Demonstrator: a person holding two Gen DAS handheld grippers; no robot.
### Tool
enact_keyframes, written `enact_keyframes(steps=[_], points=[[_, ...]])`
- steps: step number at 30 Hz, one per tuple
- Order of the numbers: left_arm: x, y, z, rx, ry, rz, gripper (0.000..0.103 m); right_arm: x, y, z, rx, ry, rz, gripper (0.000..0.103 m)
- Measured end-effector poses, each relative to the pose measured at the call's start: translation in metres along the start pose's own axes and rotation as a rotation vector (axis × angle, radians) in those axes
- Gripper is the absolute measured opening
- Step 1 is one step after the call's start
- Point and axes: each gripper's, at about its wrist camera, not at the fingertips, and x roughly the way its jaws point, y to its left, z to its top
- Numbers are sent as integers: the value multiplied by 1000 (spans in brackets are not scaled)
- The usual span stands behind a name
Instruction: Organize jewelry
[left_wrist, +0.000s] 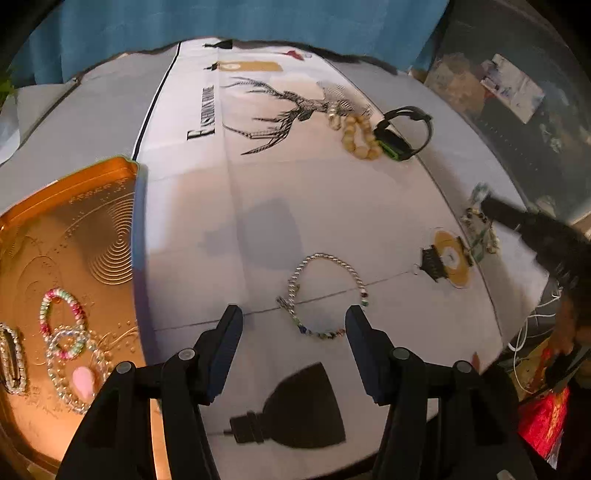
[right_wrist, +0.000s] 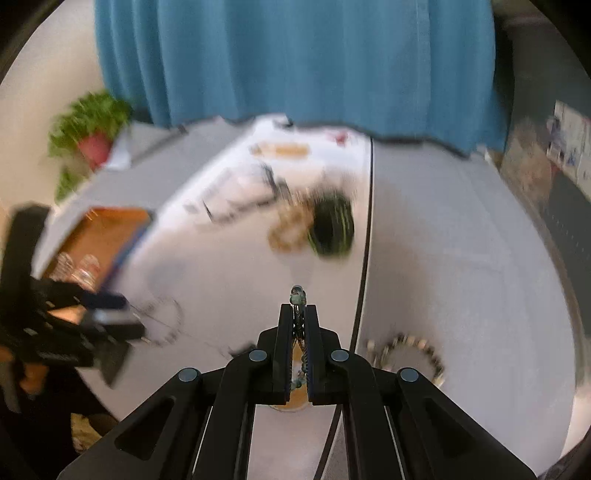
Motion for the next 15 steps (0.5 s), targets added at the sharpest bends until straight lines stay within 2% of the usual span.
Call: enact_keyframes(steps=[5, 7, 9, 10, 15], points=[[3, 0, 4, -1, -12, 6, 54, 35, -12, -10, 38, 58, -39, 10], [3, -3, 3, 16, -10, 23, 54, 40, -17, -13, 49, 84, -38, 23], [4, -4, 4, 20, -10, 33, 54, 37, -20, -18, 48, 73, -48, 49], [4, -5, 3, 22, -12, 39, 54, 35, -21, -21, 44, 63, -56, 53], [6, -10, 3, 35, -2, 63, 52, 35, -20, -30, 46, 44, -37, 53]])
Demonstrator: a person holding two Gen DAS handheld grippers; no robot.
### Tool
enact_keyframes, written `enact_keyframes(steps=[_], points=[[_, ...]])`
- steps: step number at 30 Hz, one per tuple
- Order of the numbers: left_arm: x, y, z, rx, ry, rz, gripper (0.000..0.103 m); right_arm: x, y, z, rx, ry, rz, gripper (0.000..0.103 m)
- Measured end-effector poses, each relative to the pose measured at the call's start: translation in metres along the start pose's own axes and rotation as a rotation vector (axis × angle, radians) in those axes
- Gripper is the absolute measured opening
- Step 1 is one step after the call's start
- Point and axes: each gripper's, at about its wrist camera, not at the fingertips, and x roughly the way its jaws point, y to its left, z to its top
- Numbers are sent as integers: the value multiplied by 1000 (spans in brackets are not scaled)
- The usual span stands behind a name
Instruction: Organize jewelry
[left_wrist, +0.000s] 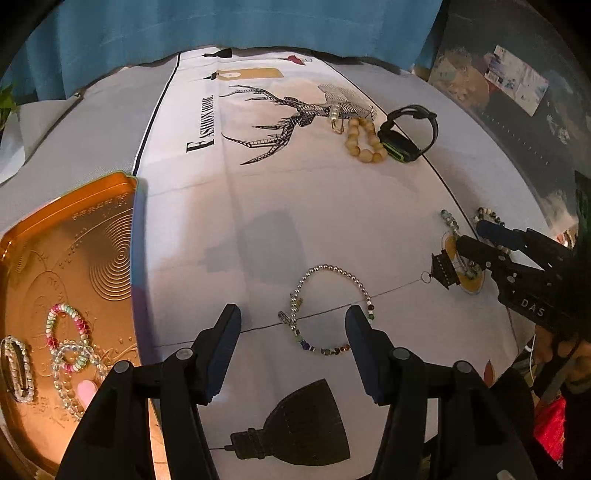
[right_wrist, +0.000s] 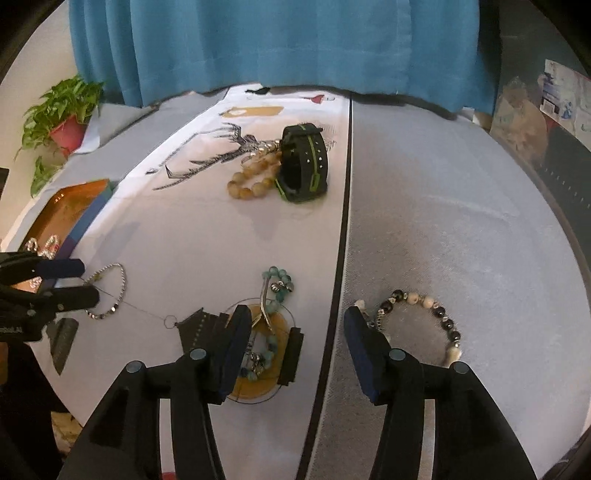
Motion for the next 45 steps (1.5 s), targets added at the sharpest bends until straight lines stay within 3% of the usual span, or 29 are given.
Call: enact_keyframes(steps=[5, 7, 8, 9, 10, 12, 17, 23, 28, 36, 45], points=[[0, -3, 0, 4, 12, 16, 37, 3, 17, 0, -47, 0, 1, 54], [1, -1, 2, -11, 12, -6, 20, 4, 26, -1, -86, -18, -11, 52], [2, 0, 3, -18, 20, -19, 3, 4, 28, -1, -85, -28, -11, 48], [2, 2, 3, -33, 23, -39, 2, 3, 29, -1, -70, -32, -13, 16], [1, 2, 3, -47, 29, -62, 2, 2, 30, 1, -70, -17, -15, 5], [-7, 0, 2, -49, 1, -74, 2, -1, 25, 5, -11, 10, 5, 5], [-57, -1, 4, -41, -113, -102, 2, -42, 18, 11, 56, -72, 8, 5], [-107, 3, -13, -43, -179, -84, 2, -92, 36, 5, 87, -115, 13, 5], [-148, 7, -46, -45, -243, -21, 2, -125, 79, -12, 27, -125, 56, 5], [-197, 26, -108, -86, -303, 13, 2, -159, 162, -50, -82, -98, 159, 5], [-222, 53, -159, -139, -323, 30, 2, -174, 230, -68, -194, -67, 220, 5]])
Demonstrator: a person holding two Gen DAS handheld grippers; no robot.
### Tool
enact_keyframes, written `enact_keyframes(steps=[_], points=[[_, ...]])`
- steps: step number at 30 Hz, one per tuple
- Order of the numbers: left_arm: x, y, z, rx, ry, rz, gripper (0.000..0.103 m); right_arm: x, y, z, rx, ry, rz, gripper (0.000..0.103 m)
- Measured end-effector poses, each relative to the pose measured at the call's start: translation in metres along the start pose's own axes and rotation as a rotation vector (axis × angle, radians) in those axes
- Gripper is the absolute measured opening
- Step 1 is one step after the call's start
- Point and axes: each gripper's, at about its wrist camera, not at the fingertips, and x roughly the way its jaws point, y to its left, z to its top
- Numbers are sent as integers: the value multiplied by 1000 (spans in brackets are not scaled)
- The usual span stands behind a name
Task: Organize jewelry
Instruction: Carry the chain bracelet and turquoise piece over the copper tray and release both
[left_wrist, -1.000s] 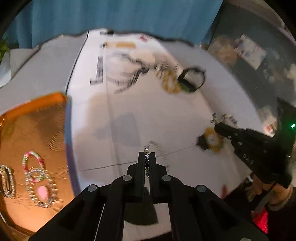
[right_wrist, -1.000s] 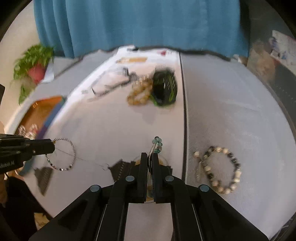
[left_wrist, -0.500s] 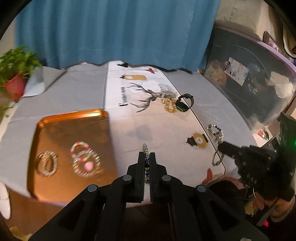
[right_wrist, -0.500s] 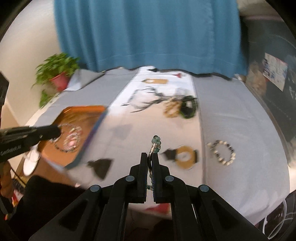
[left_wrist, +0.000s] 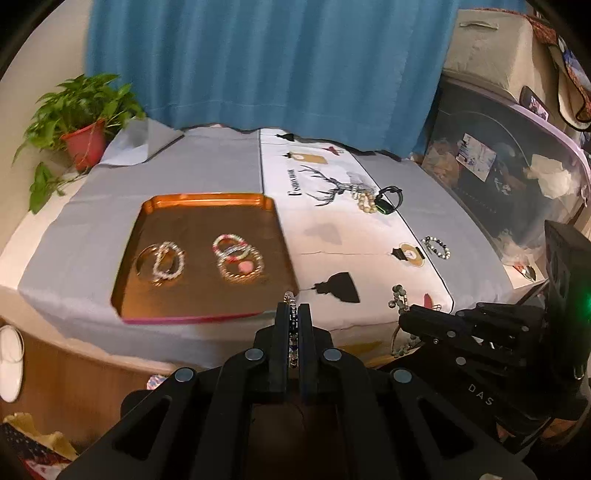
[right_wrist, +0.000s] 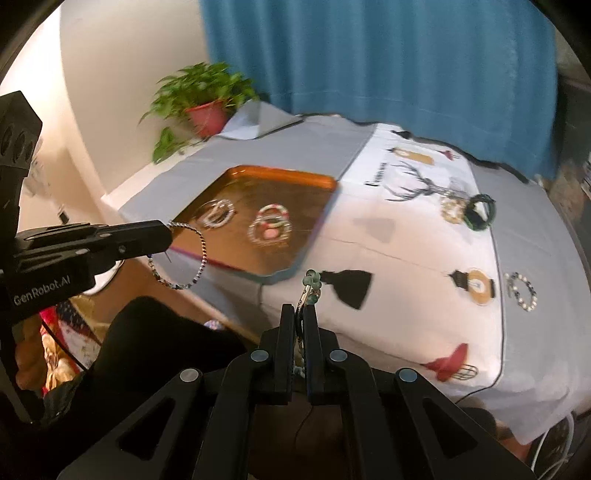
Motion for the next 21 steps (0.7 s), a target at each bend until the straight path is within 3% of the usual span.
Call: enact_keyframes(steps=[7, 21], points=[[-5, 18, -8, -36, -12, -12, 2, 5, 26, 5, -54, 20, 12, 5], [8, 47, 0, -75, -12, -14, 2, 38, 38, 19, -90, 80, 11, 5]])
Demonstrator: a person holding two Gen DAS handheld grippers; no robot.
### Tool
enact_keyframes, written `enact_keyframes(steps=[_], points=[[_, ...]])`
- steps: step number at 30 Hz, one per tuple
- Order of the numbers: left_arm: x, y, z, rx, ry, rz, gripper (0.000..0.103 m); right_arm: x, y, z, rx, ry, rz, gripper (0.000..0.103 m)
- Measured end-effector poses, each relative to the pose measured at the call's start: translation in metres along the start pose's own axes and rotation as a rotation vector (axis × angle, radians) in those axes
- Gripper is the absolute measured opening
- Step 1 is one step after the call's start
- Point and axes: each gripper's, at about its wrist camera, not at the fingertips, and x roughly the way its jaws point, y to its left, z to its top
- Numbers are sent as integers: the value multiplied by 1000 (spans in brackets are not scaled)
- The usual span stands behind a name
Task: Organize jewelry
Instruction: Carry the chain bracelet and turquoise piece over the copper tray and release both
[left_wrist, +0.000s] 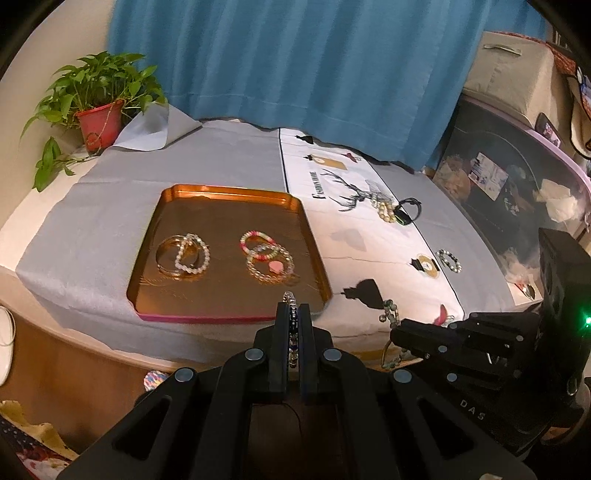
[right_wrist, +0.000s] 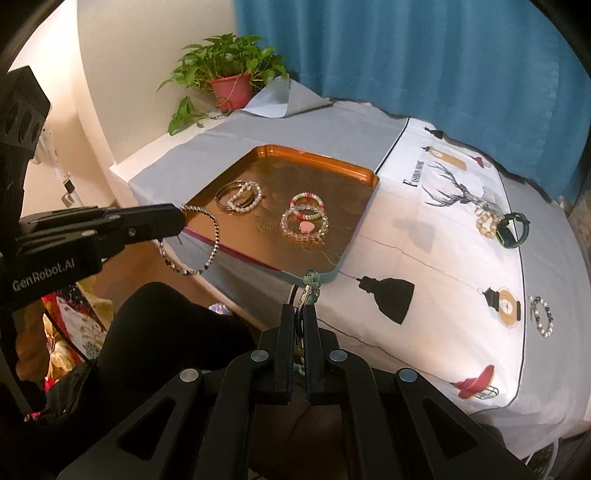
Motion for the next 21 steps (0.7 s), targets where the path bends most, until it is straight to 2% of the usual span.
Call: enact_keyframes(steps=[10, 21], points=[[22, 32, 39, -2, -28, 64, 2, 37, -7, 38, 2, -10, 5, 5], [84, 69, 86, -27, -6, 98, 2, 100, -26, 100, 32, -52, 17, 5]])
